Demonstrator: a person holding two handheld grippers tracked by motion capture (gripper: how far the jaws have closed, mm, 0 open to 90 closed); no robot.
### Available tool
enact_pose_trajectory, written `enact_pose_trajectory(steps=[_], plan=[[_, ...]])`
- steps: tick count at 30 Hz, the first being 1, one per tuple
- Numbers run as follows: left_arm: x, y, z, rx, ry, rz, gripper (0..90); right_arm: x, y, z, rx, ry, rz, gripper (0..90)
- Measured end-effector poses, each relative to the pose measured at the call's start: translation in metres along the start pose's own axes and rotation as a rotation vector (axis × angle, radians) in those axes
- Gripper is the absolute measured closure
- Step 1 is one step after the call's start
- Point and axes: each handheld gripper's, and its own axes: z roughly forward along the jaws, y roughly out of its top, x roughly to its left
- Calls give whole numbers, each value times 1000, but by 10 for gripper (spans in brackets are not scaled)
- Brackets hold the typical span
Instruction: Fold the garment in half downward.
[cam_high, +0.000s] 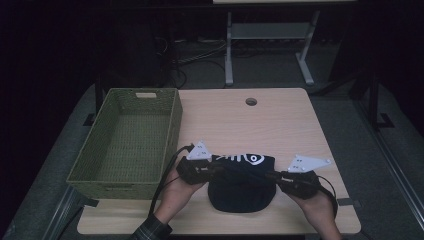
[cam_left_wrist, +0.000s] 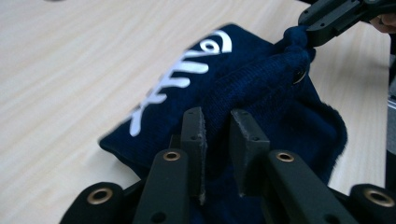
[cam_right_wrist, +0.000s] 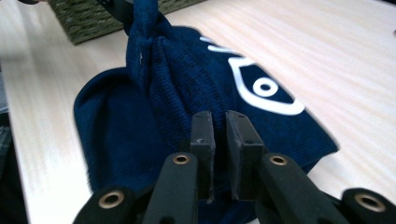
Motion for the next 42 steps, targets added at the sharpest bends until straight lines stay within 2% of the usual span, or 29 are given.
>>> enact_pose_trajectory(steps=[5, 12, 19, 21, 24, 28, 29, 31, 32, 34, 37, 40, 41, 42], plan=[[-4, -9, 1, 15, -21, -22, 705, 5, -10, -3, 0, 22, 31, 774], [-11, -17, -6, 49, -58, -46, 533, 14, -22, -11, -4, 64, 61, 664], [-15, -10, -29, -8, -62, -44, 496, 20, -17, -31, -57, 74, 61, 627], [-15, -7, -35, -27, -58, -43, 507, 19, -14, -37, -75, 72, 63, 635], [-10, -1, -38, -52, -45, -55, 617, 15, -9, -39, -84, 61, 64, 716], [-2, 6, -29, -29, -36, -56, 777, 2, -4, -28, -70, 52, 68, 859], [1, 9, -26, -21, -20, -58, 809, 0, -4, -26, -67, 52, 71, 895], [4, 11, -23, -19, -12, -57, 898, -9, -2, -17, -49, 51, 83, 900], [9, 16, -17, -6, 18, -62, 899, -12, -1, -13, -37, 47, 83, 900], [12, 19, -13, -1, 30, -65, 899, -15, 0, -7, -25, 42, 89, 900], [25, 26, 0, -1, 59, -93, 899, -15, 0, 1, 0, 50, 89, 900], [30, 28, 7, 15, 59, -103, 899, -10, -3, 4, 9, 62, 83, 900], [34, 28, 15, 18, 50, -125, 899, -9, -4, 4, 16, 66, 82, 900], [36, 28, 19, 27, 49, -126, 899, -6, -4, 4, 17, 70, 82, 900]])
